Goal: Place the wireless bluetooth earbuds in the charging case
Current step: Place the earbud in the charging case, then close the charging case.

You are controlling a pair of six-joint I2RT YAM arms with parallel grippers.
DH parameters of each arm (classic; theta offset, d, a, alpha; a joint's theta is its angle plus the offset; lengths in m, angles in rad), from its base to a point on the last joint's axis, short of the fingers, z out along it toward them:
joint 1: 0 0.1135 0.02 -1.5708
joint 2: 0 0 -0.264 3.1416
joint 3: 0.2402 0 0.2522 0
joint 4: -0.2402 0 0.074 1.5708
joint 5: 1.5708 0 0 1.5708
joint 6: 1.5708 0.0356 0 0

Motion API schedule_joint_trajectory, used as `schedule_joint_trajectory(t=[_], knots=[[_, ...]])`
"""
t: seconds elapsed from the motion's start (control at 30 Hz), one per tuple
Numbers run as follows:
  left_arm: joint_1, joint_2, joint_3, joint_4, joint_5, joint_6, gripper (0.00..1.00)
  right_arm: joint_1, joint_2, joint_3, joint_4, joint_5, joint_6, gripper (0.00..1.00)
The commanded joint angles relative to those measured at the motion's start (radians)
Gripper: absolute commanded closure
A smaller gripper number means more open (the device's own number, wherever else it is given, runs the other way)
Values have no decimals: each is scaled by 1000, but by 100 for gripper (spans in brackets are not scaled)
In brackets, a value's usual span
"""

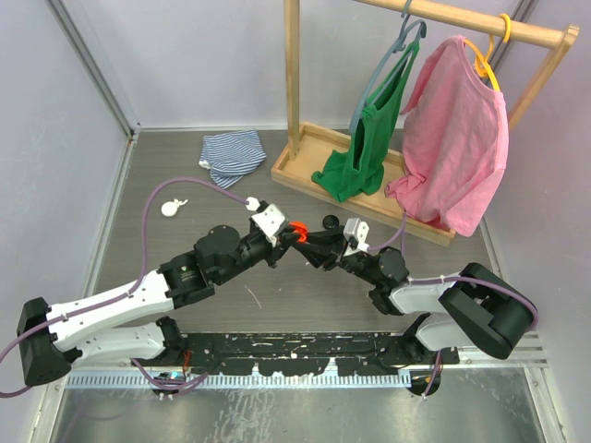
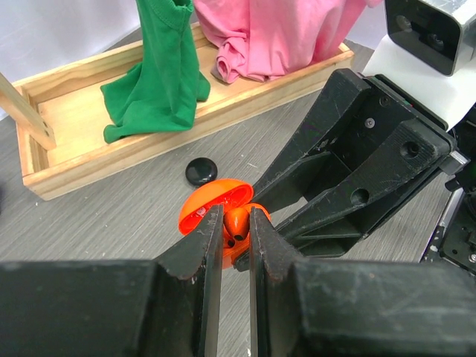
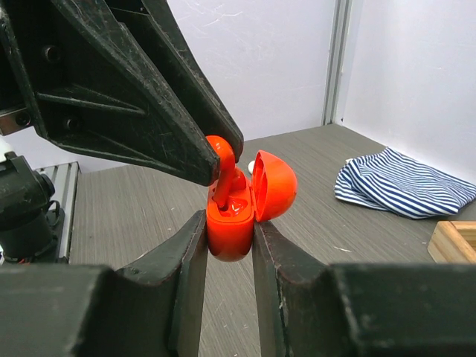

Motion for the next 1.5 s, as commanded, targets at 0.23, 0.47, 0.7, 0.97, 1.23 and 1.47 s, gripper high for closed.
schedule_joint_trajectory(t=[0.23,0.47,0.7,0.97,1.23,1.47], knots=[[-19,31,21,-31,6,8,82,2,-27,7,161,27,-17,99],[-28,57,33,-45,-52,-19,81,3,-26,2,162,34,-22,99],[-29,55,40,-65,-104,-90,78,2,-26,-5,162,57,-25,99],[-30,50,50,-94,-125,-158,72,2,-23,-7,164,66,-27,99],[-29,-8,105,-152,-109,-250,63,3,-22,-10,164,69,-28,99],[-29,-49,128,-220,-170,-267,57,2,-22,-12,164,64,-27,99]])
